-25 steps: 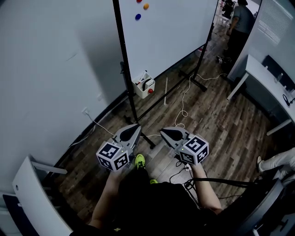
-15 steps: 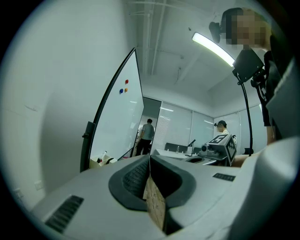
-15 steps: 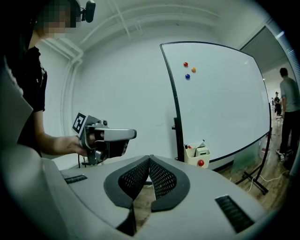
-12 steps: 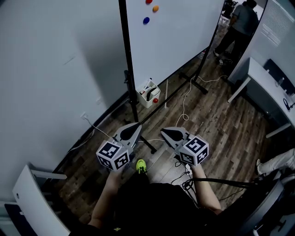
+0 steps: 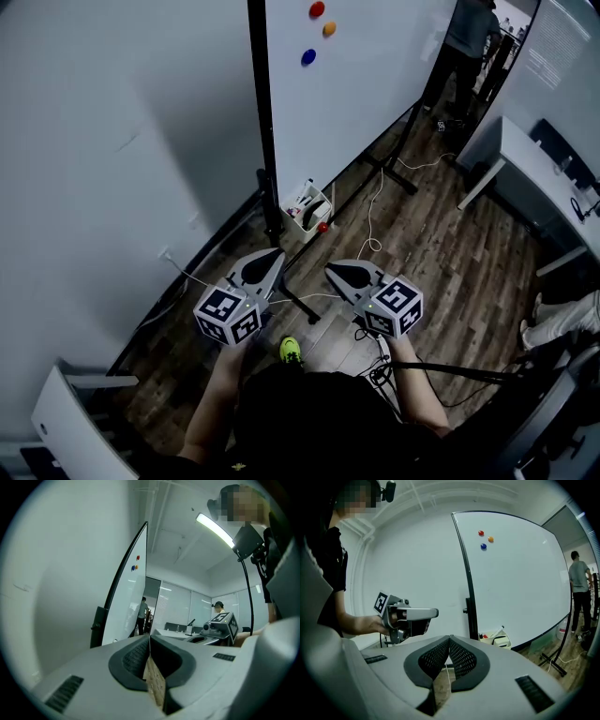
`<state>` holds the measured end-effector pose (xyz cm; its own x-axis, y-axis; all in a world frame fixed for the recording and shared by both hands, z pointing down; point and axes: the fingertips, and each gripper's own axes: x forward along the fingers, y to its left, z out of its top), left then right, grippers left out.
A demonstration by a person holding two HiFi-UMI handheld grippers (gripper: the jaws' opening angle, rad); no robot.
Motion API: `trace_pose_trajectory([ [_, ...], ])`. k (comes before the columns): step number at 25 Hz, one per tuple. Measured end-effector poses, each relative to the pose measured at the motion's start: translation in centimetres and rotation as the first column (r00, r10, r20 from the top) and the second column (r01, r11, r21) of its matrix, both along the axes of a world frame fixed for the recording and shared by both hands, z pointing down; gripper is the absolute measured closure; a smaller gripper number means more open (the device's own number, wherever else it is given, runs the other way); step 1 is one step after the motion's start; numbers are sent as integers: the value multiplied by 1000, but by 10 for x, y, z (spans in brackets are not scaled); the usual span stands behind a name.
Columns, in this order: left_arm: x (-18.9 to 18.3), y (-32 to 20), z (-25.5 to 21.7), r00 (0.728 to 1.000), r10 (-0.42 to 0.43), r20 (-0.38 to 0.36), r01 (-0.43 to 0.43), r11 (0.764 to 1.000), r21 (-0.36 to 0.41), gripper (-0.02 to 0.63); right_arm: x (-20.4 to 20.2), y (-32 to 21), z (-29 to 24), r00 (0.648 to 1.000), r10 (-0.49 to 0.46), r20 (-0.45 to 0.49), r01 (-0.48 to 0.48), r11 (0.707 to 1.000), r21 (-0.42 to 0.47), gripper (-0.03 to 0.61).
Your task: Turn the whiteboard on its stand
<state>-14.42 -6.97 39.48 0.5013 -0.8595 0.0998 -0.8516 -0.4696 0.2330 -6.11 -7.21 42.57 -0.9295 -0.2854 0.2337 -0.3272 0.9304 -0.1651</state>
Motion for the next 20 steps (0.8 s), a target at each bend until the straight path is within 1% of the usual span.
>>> trace_pose_trajectory([
  [2, -8, -10, -3, 1000, 8, 1, -8, 1000, 5, 589, -6, -6, 1, 1000, 9, -8, -9, 1000, -5, 581],
  [3, -11, -15, -5, 1000, 13, 4, -13, 1000, 9, 569, -8, -10, 1, 1000, 15, -11, -15, 1000, -7, 581],
  [4, -14, -20, -7, 1000, 20, 8, -20, 1000, 14, 563, -10, -14, 0, 1000, 25, -13, -25, 1000, -8, 581],
  [8, -25, -42, -14, 999, 50, 21, -51, 998, 37, 560, -23, -33, 2, 998, 65, -18, -65, 998, -10, 581],
  [12, -35, -57, -14, 997, 72, 27, -73, 996, 43, 531, -34, -44, 6, 996, 87, -30, -87, 996, -11, 581],
  [15, -46, -67, -19, 998, 61, 33, -63, 996, 60, 503, -39, -50, 8, 994, 101, -40, -102, 995, -8, 580],
  [20, -66, -86, -38, 996, 16, 82, -24, 994, 102, 434, -42, -64, 3, 991, 123, -42, -123, 992, 0, 580],
])
